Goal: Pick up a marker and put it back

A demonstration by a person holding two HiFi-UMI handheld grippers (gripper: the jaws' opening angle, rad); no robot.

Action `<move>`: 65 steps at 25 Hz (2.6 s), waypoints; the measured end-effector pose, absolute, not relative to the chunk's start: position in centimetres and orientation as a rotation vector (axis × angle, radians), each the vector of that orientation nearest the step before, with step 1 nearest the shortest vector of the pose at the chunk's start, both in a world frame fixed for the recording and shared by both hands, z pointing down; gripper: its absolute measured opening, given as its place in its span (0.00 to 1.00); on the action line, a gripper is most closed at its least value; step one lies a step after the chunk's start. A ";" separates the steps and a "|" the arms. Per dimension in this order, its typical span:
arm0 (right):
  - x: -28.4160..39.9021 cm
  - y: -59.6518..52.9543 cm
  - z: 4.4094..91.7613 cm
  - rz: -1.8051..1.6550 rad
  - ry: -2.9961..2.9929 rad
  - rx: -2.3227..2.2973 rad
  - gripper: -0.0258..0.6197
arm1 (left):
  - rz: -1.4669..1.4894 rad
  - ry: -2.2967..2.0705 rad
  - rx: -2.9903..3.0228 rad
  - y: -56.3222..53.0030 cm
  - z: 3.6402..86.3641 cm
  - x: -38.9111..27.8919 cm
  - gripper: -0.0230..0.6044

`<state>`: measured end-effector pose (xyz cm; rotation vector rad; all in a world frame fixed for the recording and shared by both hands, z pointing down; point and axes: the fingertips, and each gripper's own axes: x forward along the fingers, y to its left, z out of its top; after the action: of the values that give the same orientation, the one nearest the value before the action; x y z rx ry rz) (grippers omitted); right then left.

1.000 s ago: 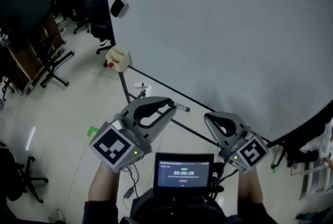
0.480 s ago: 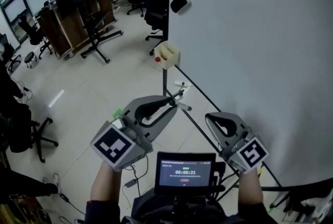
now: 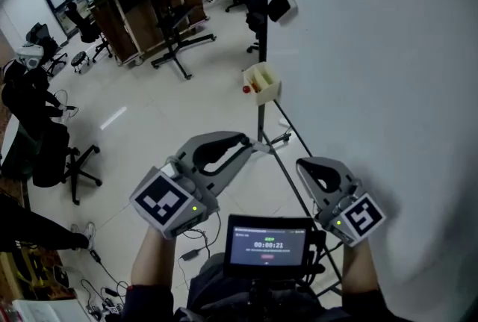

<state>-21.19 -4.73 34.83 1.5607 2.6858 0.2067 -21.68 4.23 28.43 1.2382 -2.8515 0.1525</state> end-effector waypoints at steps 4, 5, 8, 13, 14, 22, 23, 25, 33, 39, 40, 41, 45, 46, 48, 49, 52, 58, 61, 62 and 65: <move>-22.7 -4.4 35.3 0.192 2.660 1.609 0.06 | 0.171 -2.866 1.177 4.4 29.0 -23.8 0.15; -23.1 -4.3 35.3 0.191 2.657 1.613 0.06 | 0.176 -2.870 1.173 4.4 29.1 -24.4 0.15; -24.6 -4.1 35.3 0.200 2.648 1.617 0.06 | 0.178 -2.882 1.173 4.4 29.1 -26.0 0.15; -28.8 -3.5 36.3 0.223 2.652 1.605 0.06 | 0.178 -2.888 1.174 5.1 30.8 -30.1 0.15; -29.7 -3.1 36.3 0.231 2.653 1.601 0.06 | 0.167 -2.891 1.180 5.6 31.0 -30.9 0.15; -37.2 2.6 36.6 0.330 2.738 1.521 0.06 | 0.100 -2.860 1.274 11.4 32.0 -38.7 0.15; -38.3 3.4 36.7 0.338 2.753 1.501 0.06 | 0.095 -2.846 1.293 12.0 32.2 -39.8 0.15; -40.3 4.6 36.9 0.348 2.784 1.458 0.06 | 0.084 -2.822 1.335 13.0 32.6 -41.9 0.15; -46.1 5.5 37.3 0.312 2.920 1.292 0.06 | 0.084 -2.753 1.479 13.8 33.9 -49.5 0.15; -47.4 4.4 38.0 0.311 3.006 1.194 0.06 | 0.123 -2.725 1.520 12.2 35.0 -53.0 0.15; -47.6 4.1 38.2 0.305 3.013 1.186 0.06 | 0.142 -2.719 1.527 11.6 35.3 -53.5 0.15; -47.8 3.9 38.5 0.296 3.022 1.180 0.06 | 0.162 -2.711 1.534 11.0 35.7 -53.9 0.15; -48.8 3.3 39.2 0.273 3.047 1.171 0.06 | 0.231 -2.663 1.549 8.8 37.8 -55.6 0.15; -49.0 3.1 39.4 0.268 3.051 1.171 0.06 | 0.242 -2.651 1.555 8.2 38.4 -56.0 0.15; -49.1 2.6 40.0 0.258 3.061 1.169 0.06 | 0.265 -2.624 1.562 7.2 39.7 -56.5 0.15; -49.0 2.4 40.3 0.250 3.069 1.166 0.06 | 0.282 -2.611 1.560 6.8 40.4 -56.6 0.15; -49.1 1.9 41.2 0.220 3.092 1.163 0.06 | 0.335 -2.574 1.541 5.9 42.6 -57.2 0.15; -48.8 1.9 42.2 0.162 3.131 1.160 0.06 | 0.373 -2.502 1.535 5.0 45.3 -57.4 0.15; -48.8 1.5 42.9 0.148 3.151 1.157 0.06 | 0.421 -2.460 1.534 4.2 46.9 -57.4 0.15; -48.9 1.2 43.1 0.143 3.155 1.156 0.06 | 0.437 -2.450 1.532 3.8 47.5 -57.6 0.15; -49.3 0.5 43.4 0.136 3.163 1.147 0.06 | 0.475 -2.430 1.530 2.9 48.7 -57.8 0.15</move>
<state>-49.25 0.46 43.44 1.1471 3.1629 0.1362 -57.81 2.87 48.65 1.5298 -2.4299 0.4746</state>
